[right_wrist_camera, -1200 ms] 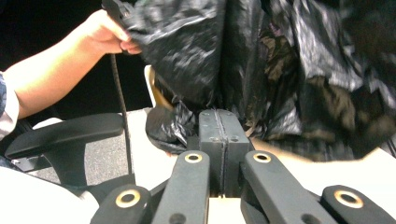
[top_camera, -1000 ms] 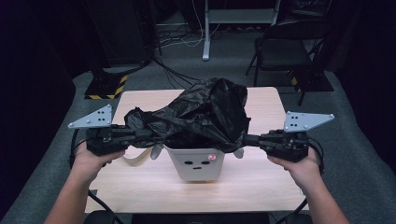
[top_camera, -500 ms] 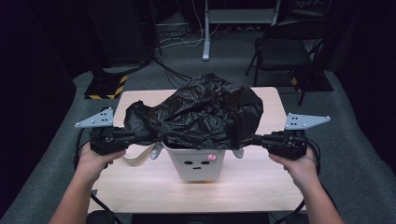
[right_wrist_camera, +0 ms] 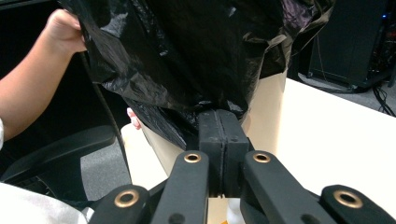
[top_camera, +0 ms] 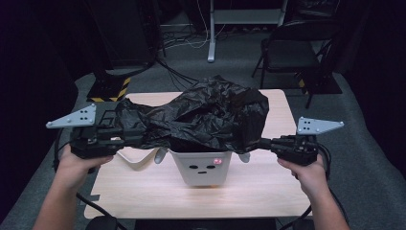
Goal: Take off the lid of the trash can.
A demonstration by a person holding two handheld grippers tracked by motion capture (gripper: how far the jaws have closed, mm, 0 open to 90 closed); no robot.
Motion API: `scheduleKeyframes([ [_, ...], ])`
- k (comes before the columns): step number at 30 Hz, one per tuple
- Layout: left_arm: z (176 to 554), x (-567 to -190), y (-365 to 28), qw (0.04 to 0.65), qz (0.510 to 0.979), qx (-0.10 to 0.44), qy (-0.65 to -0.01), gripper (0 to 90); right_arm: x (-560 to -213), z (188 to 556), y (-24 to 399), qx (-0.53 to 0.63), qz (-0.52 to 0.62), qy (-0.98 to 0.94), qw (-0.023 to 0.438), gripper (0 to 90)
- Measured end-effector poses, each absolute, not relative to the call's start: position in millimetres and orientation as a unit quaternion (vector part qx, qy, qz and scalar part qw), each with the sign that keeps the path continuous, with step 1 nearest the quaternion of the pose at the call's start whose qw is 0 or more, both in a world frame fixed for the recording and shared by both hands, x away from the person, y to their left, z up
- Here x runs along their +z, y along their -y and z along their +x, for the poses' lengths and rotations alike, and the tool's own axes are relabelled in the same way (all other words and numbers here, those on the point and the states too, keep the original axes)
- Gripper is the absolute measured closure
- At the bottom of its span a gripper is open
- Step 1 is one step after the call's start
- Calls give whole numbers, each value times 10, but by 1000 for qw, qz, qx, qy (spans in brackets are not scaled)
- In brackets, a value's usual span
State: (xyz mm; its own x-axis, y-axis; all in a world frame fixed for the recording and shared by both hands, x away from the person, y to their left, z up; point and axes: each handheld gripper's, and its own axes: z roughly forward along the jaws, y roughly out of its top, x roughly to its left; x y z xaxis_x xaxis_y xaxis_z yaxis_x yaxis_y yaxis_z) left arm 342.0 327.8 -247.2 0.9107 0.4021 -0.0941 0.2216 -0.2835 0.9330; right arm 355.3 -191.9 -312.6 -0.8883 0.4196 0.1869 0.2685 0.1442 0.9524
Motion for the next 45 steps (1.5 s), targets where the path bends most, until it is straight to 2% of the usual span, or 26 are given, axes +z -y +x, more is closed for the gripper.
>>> scheduleKeyframes([
  [4,3381,-2370,-3295,564,797,98,-193,646,-3144,3556,1931,613,231,-753,59,900],
  [10,3560,-2198,-3094,544,808,123,-190,495,-3147,3550,1918,613,230,-753,59,900],
  [18,3795,-2179,-2745,521,832,92,-166,447,-3161,3560,1932,614,230,-753,55,900],
  [20,3800,-2211,-2697,506,845,79,-153,584,-3166,3559,1943,615,229,-753,54,900],
  [22,3773,-2245,-2665,500,853,63,-136,783,-3169,3553,1954,617,229,-751,53,900],
  [25,3706,-2272,-2663,507,852,52,-120,896,-3152,3522,1977,622,232,-746,46,871],
  [30,3632,-2293,-2648,501,856,57,-114,899,-3043,3396,2009,626,217,-748,36,769],
  [39,3595,-2326,-2581,500,855,62,-122,898,-2731,3033,2040,619,178,-763,58,730],
  [45,3569,-2326,-2575,501,854,68,-125,899,-2448,2950,1892,620,141,-769,63,697],
])
